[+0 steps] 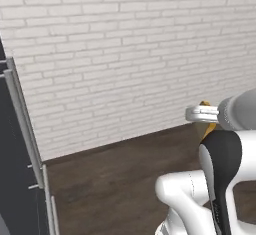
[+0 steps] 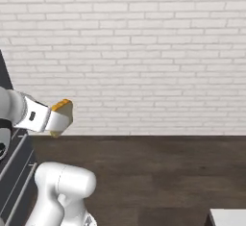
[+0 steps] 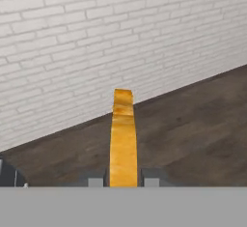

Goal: Start the toaster. Once the lever pops up, take the bread to the plate on the dining counter.

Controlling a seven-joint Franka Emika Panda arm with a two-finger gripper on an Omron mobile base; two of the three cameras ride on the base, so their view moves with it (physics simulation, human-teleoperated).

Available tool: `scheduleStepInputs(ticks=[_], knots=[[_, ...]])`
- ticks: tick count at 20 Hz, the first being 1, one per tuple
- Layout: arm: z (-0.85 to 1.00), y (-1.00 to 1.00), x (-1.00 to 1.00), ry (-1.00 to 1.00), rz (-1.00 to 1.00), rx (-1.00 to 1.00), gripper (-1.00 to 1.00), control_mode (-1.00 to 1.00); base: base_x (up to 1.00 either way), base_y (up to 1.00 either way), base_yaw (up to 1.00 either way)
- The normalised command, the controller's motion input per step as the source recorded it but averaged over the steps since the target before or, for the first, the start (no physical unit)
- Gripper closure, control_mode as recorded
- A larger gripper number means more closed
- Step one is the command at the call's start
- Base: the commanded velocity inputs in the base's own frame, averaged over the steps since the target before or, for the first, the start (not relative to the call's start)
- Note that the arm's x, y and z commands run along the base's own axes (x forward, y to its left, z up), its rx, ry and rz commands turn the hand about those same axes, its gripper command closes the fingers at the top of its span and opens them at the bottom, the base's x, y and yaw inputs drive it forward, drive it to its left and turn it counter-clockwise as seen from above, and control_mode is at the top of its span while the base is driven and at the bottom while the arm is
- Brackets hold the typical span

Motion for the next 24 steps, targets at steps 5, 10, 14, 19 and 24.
scheduleStepInputs(ticks=[5,10,14,19,24], knots=[[0.00,0.00,0.00,0.00,0.00,0.00,1.00,1.00,1.00,0.00,-0.33],[0.00,0.00,0.00,0.00,0.00,0.00,1.00,1.00,0.99,0.00,-0.51],[0.00,0.00,0.00,0.00,0.00,0.00,1.00,1.00,0.69,0.00,-0.75],[0.00,0.00,0.00,0.00,0.00,0.00,1.00,1.00,0.54,0.00,-0.81],[0.00,0.00,0.00,0.00,0.00,0.00,1.00,1.00,0.63,0.00,-0.77]])
